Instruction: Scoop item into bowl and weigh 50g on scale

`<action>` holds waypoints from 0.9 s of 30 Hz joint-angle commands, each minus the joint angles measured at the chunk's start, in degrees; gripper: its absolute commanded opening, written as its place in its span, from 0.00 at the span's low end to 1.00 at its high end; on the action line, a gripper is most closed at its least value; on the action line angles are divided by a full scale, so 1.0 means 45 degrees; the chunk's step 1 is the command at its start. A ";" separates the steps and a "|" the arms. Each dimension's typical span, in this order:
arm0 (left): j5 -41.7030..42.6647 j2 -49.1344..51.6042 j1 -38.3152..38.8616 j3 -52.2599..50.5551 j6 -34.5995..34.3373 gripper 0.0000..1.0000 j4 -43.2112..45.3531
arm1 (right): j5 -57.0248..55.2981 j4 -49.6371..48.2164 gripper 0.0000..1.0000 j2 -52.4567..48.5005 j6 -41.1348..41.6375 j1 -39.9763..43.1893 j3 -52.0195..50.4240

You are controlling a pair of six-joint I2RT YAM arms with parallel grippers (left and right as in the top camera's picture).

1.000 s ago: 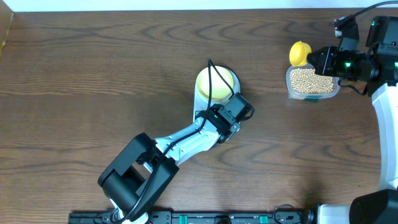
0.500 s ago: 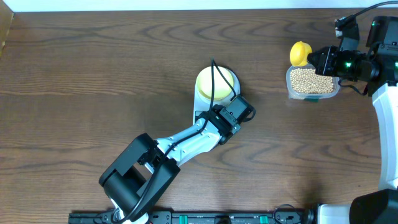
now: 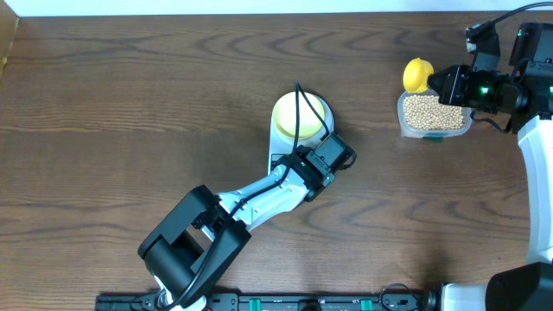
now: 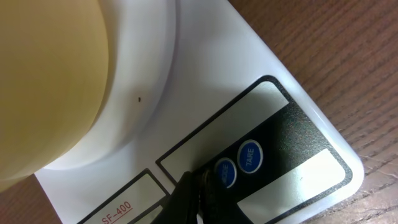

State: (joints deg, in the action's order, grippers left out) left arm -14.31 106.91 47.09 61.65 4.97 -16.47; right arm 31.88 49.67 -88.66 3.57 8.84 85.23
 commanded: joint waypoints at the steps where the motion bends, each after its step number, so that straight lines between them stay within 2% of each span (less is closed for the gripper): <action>1: 0.0355 -0.0350 -0.0029 -0.0194 0.0189 0.07 -0.0316 | 0.0141 0.0015 0.01 -0.0039 -0.0243 0.0117 0.0204; 9: 0.0364 -0.2773 -0.0015 -0.0194 0.0180 0.08 -0.0330 | 0.0136 0.0015 0.01 -0.0039 -0.0243 0.0136 0.0204; 15: 0.0369 -0.3633 -0.0005 -0.0194 0.0019 0.08 -0.0767 | 0.0141 0.0063 0.01 -0.0039 -0.0238 0.0136 0.0204; 19: 0.0641 -0.4245 -0.0005 -0.0194 -0.1588 0.08 -0.0855 | 0.0141 0.0053 0.01 -0.0039 -0.0189 0.0136 0.0204; 22: 0.2127 -0.4881 -0.0005 -0.0194 -0.2987 0.08 -0.0117 | 0.0136 0.0058 0.01 -0.0039 -0.0194 0.0136 0.0204; 27: 0.2268 -0.5867 -0.0257 -0.0194 -0.3225 0.08 0.0889 | 0.0136 -0.0005 0.01 -0.0039 -0.0194 0.0136 0.0204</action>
State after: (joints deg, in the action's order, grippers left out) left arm -6.31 83.90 47.05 60.97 -6.09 -14.26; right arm 31.88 49.89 -88.66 3.60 8.84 85.23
